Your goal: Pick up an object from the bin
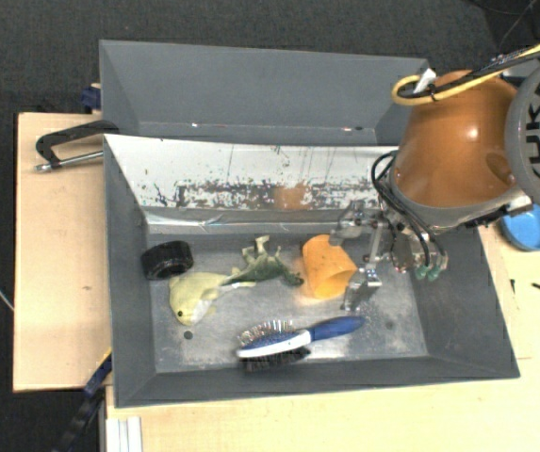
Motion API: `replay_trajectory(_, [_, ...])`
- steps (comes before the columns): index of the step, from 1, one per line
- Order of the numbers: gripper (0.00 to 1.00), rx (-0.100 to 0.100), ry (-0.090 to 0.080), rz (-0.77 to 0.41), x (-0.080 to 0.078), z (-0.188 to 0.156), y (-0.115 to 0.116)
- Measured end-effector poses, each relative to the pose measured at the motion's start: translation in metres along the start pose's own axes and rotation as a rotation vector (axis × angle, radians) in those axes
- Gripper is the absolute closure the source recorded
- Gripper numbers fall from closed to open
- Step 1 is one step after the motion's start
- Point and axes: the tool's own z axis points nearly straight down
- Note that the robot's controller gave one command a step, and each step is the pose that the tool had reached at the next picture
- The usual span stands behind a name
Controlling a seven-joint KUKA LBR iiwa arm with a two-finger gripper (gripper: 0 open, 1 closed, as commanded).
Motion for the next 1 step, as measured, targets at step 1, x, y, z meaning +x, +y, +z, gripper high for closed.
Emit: replay_trajectory(1, [0.0, 0.0, -0.006, -0.123, -0.0669, 0.1395, 0.0299])
